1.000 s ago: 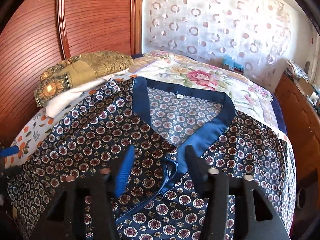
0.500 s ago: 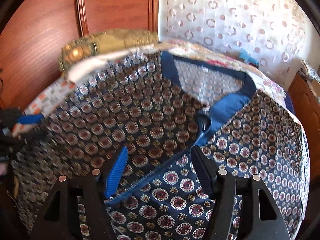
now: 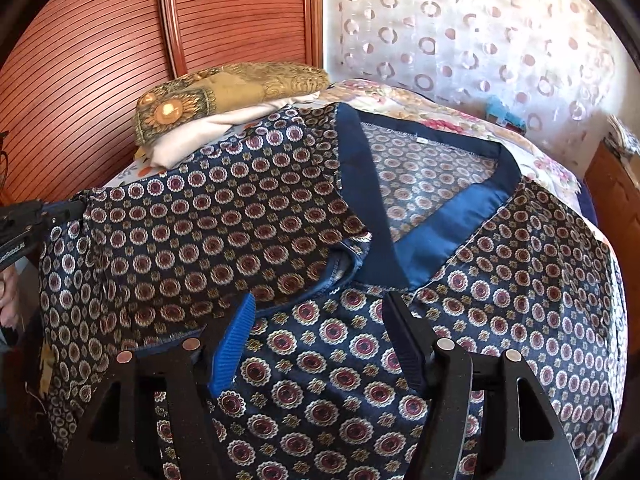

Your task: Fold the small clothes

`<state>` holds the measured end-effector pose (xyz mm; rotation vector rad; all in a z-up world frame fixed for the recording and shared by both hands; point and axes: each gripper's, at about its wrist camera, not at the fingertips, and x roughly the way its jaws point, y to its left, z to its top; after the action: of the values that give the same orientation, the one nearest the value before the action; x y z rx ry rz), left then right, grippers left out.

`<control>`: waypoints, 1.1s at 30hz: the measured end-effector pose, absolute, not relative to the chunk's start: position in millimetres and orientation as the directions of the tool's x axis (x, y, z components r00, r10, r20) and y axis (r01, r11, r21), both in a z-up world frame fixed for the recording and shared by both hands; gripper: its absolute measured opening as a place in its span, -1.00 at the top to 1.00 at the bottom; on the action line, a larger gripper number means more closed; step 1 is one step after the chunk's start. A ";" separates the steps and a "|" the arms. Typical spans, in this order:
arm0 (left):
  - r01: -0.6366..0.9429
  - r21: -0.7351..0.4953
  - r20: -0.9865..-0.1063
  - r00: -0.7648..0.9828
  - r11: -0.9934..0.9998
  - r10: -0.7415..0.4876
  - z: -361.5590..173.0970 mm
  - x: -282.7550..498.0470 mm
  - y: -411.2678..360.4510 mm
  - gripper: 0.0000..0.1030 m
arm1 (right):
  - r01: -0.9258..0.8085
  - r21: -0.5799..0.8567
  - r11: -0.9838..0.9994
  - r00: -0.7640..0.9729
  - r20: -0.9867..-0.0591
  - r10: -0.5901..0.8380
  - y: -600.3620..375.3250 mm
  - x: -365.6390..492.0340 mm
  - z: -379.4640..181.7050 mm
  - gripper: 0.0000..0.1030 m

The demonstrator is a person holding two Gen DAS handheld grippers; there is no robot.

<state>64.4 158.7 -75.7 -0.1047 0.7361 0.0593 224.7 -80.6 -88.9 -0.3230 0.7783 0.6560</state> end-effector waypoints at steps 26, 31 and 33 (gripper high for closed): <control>0.142 -0.054 -0.671 0.728 0.988 -0.141 -59.9 88.8 62.9 -0.56 | -0.423 -0.058 0.904 0.644 -0.721 0.255 -238.6 162.2 -86.2 -0.33; 0.215 -0.054 -0.690 0.698 0.975 -0.192 -65.6 109.0 24.9 -0.56 | -0.387 -0.059 0.920 0.640 -0.736 0.222 -257.8 154.3 -88.2 -0.33; 0.244 -0.056 -0.696 0.686 0.968 -0.213 -67.2 117.1 9.8 -0.56 | -0.388 -0.040 0.921 0.636 -0.735 0.236 -266.3 155.6 -85.2 -0.34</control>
<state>117.1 9.8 -67.2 0.0418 0.7741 -0.2557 155.6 -266.3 -85.2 -0.2018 0.8067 0.3589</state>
